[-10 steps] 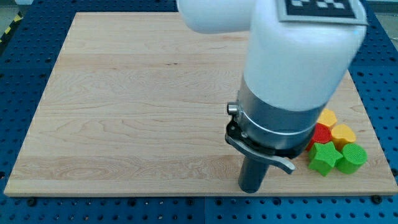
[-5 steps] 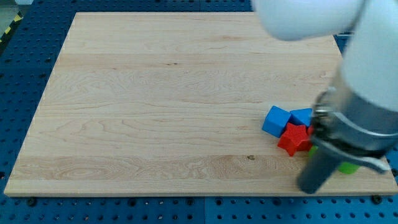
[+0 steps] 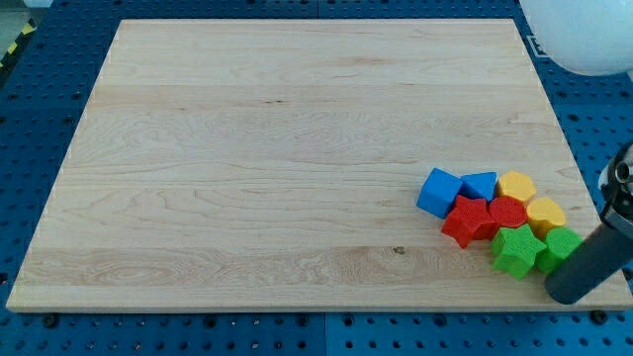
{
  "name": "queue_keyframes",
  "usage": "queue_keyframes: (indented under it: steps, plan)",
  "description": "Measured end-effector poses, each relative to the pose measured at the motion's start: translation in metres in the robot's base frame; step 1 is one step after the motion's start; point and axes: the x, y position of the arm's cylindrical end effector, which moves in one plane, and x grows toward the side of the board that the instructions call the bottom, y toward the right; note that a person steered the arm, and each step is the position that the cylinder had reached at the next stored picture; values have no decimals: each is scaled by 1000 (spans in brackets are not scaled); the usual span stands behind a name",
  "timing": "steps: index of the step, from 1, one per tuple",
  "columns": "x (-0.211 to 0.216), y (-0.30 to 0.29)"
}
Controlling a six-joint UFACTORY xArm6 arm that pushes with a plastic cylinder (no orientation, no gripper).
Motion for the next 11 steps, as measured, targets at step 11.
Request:
queue_keyframes:
  steps: [11]
  plan:
    - [-155,-194]
